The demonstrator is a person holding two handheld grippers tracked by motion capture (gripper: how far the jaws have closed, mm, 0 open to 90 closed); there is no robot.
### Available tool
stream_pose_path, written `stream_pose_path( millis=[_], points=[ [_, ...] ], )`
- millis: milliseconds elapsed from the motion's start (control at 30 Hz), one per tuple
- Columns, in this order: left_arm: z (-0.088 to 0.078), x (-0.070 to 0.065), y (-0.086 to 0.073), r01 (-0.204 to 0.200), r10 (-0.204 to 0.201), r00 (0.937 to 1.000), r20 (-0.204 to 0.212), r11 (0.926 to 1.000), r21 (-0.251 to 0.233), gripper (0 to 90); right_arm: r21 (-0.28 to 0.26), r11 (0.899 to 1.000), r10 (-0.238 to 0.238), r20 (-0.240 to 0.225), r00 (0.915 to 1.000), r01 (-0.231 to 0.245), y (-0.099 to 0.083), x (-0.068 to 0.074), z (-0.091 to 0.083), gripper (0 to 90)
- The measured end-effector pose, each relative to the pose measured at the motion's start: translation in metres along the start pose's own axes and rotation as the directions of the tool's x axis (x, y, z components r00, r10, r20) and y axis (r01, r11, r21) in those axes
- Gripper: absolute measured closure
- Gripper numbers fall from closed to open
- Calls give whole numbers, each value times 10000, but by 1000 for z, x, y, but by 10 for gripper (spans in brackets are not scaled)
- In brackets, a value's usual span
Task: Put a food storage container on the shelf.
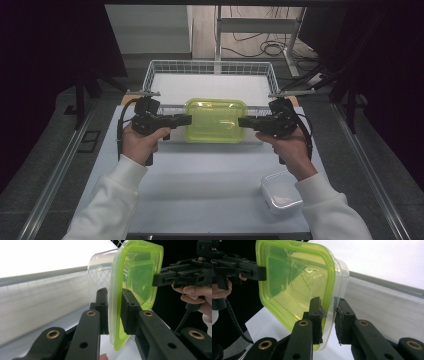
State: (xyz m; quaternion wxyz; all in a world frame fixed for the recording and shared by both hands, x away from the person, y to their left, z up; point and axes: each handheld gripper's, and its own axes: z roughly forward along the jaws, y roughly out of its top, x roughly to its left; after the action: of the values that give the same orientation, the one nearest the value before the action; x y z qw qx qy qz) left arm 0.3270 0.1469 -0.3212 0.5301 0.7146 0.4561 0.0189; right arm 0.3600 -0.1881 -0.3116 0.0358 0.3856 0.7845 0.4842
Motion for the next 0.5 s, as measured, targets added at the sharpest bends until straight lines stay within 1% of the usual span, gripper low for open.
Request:
stream_pose_path(
  millis=[200, 267, 367, 400, 500],
  points=[
    [1, 5, 10, 84, -84, 10000, 18, 9999, -113, 793, -185, 9998, 6, -32, 10000, -6, 12, -2, 1, 764],
    [1, 5, 15, 8, -8, 9999, -107, 10000, -61, 795, -195, 9998, -18, 27, 10000, 19, 17, -2, 1, 764],
    [-1, 4, 23, -6, 5, 9999, -154, 9999, -109, 796, -286, 9996, -33, 52, 10000, 34, 22, -1, 1, 764],
    [-2, 4, 26, -93, 91, 9998, -194, 9999, -112, 796, -328, 9995, -30, 33, 10000, 31, 24, -1, 1, 764],
    [-2, 5, 31, -130, 128, 9997, -213, 9999, -103, 796, -399, 9992, -18, 22, 10000, 19, 29, -3, 1, 764]
  ],
)
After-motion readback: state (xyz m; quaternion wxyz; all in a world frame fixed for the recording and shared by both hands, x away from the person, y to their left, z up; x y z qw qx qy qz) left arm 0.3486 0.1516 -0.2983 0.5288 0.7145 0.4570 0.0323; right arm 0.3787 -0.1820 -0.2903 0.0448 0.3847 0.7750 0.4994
